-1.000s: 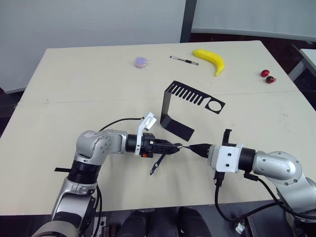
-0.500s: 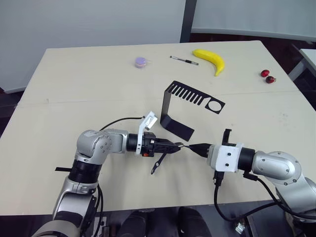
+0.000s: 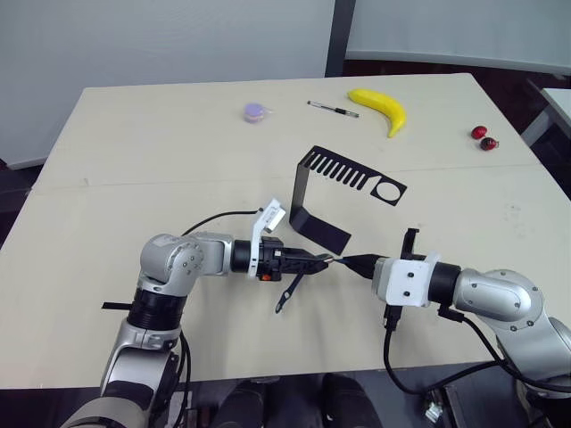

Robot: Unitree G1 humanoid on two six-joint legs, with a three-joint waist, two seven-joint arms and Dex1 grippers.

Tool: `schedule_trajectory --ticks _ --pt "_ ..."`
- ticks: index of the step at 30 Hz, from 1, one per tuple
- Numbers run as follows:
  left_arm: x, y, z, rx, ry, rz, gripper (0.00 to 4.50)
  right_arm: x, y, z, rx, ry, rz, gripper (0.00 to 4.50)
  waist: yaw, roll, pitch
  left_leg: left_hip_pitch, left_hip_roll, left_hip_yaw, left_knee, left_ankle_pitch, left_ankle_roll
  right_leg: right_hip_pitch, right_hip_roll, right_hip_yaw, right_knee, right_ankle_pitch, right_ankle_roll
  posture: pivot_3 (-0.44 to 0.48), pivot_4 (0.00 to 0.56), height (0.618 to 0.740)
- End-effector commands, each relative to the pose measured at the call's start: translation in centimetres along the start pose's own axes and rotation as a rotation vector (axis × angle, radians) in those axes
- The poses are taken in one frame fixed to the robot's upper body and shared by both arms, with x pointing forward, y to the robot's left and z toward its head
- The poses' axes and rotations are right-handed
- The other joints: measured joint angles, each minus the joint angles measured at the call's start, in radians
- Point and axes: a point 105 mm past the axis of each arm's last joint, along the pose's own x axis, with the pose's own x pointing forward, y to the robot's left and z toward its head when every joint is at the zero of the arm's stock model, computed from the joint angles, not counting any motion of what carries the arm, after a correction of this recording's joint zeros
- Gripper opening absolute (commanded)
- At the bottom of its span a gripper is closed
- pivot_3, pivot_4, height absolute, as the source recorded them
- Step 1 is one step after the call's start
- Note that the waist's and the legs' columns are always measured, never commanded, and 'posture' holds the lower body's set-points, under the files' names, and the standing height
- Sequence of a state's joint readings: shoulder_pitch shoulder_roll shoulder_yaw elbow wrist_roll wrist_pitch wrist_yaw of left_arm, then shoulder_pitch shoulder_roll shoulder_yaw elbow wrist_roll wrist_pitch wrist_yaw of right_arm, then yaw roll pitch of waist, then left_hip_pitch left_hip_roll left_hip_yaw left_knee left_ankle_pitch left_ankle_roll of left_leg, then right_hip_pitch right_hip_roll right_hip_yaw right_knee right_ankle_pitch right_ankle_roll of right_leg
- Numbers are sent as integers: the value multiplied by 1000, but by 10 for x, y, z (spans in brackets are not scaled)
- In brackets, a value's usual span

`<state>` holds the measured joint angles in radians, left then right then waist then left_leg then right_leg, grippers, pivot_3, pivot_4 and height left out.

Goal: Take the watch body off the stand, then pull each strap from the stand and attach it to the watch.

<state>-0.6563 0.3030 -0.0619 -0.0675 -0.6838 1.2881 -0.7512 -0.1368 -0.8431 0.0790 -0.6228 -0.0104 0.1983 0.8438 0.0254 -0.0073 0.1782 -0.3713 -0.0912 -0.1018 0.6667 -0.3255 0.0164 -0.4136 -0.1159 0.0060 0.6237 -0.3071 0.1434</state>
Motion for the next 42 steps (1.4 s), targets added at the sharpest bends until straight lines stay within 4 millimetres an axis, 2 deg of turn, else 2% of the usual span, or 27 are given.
schedule_trajectory --ticks 1,21,42 --pt "9 -21 7 56 -14 -91 1575 3 2 16 -34 -61 13 0 0 0 0 0 0 0 0 0 0 0 0 0 0 0 0 0 150 740" --pt "13 -28 2 73 1 -114 1575 6 0 12 -33 -45 10 0 0 0 0 0 0 0 0 0 0 0 0 0 0 0 0 0 150 740" --pt "15 -31 4 74 -3 -125 1575 8 -3 10 -33 -40 -1 0 0 0 0 0 0 0 0 0 0 0 0 0 0 0 0 0 150 740"
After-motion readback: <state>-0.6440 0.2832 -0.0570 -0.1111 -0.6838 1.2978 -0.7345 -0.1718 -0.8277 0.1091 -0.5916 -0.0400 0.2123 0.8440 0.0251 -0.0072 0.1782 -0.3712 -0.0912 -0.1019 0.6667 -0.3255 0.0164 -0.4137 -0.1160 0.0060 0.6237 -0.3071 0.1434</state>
